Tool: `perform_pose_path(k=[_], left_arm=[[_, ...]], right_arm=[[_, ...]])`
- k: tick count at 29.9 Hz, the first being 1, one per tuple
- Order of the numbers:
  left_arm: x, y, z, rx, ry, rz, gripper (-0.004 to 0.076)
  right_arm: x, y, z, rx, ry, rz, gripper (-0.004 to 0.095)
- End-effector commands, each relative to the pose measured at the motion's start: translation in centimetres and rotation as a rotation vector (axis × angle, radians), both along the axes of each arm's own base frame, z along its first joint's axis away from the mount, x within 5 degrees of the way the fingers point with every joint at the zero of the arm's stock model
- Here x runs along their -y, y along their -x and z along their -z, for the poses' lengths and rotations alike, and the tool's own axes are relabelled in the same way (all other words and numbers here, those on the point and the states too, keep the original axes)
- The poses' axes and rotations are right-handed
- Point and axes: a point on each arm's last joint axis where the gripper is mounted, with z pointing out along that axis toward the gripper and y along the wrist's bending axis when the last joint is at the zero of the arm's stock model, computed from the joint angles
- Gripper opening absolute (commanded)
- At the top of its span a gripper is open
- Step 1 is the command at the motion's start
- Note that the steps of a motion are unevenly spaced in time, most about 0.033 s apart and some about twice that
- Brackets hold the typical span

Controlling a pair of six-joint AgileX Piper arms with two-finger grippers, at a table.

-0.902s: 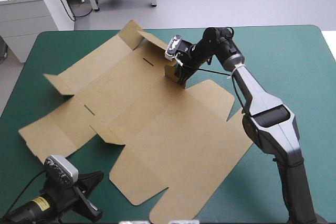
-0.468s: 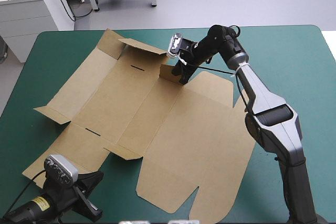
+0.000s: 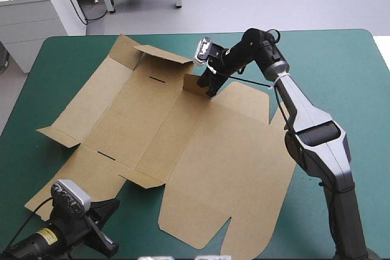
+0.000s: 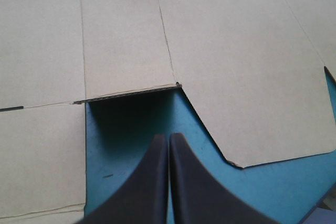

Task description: Fold the box

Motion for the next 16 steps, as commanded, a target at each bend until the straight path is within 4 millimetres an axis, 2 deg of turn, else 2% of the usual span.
perform_pose_path(k=[1,5,9,12,16], left_arm=[[0.2,-0.3,-1.4,0.052,0.062,-0.017,-0.0008],[0.2,-0.3,-1.4,0.052,0.062,-0.017,-0.0008],[0.2,-0.3,-1.4,0.052,0.062,-0.017,-0.0008],[0.2,-0.3,-1.4,0.052,0.062,-0.017,-0.0008],[0.2,-0.3,-1.4,0.052,0.062,-0.017,-0.0008]], right_arm=[[0.3,1.4,-4.6,0.022,-0.077,0.049,-0.0019],[-0.6,2.2,-5.2,0.037,-0.059,0.037,-0.0019],[-1.7,3.2,-5.7,0.095,0.048,0.035,-0.0019],[-2.7,3.8,-5.5,0.100,0.122,0.078,-0.0019],[-3.6,4.4,-5.5,0.088,0.132,0.096,-0.0020]])
